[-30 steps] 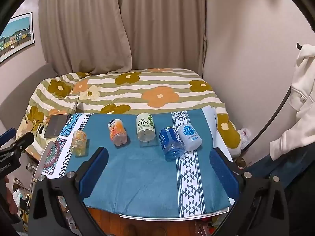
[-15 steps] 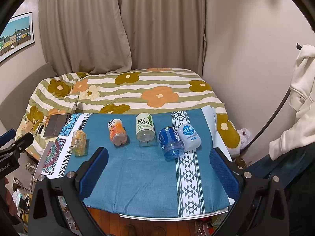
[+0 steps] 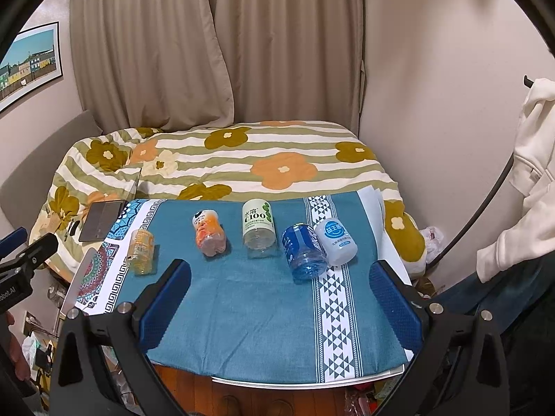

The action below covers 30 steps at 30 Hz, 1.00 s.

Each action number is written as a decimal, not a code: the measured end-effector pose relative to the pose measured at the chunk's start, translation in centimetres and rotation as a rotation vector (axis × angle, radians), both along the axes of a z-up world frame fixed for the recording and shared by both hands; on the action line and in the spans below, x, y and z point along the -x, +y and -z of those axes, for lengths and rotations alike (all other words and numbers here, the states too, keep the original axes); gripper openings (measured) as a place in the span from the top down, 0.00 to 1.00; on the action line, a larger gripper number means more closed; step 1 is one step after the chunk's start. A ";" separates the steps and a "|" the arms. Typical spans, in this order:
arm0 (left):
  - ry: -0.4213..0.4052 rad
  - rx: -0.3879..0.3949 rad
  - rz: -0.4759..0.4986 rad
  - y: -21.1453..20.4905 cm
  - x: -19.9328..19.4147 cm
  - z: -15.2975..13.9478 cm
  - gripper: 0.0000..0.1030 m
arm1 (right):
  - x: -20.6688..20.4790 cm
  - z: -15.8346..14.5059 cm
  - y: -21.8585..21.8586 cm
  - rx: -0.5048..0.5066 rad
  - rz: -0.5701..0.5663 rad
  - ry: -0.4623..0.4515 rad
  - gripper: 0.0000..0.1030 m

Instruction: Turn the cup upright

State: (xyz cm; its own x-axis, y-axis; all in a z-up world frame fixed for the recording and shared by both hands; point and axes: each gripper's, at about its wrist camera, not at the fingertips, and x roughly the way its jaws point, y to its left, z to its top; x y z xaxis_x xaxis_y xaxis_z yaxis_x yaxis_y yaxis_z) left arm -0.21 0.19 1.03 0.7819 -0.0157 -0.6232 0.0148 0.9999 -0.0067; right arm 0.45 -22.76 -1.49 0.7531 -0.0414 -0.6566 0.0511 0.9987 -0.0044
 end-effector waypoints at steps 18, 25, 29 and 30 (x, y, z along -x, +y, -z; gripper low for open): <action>0.004 0.002 0.001 0.7 0.2 0.3 0.02 | 0.0 0.1 0.1 -0.003 0.000 0.000 0.00; 0.003 0.001 0.001 0.5 0.1 0.4 0.02 | 0.0 0.1 0.1 -0.003 0.001 0.000 0.00; 0.006 0.001 -0.001 0.7 0.1 0.4 0.02 | -0.1 0.2 0.2 -0.004 -0.003 0.001 0.00; 0.007 0.002 0.000 0.6 0.0 0.4 0.02 | -0.1 0.2 0.4 -0.003 -0.004 0.002 0.00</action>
State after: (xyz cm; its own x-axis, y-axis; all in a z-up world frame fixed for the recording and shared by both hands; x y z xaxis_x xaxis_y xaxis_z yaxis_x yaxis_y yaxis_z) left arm -0.25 0.77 0.61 0.7778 -0.0168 -0.6283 0.0146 0.9999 -0.0086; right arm 0.54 -22.39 -1.64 0.7522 -0.0366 -0.6579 0.0472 0.9989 -0.0016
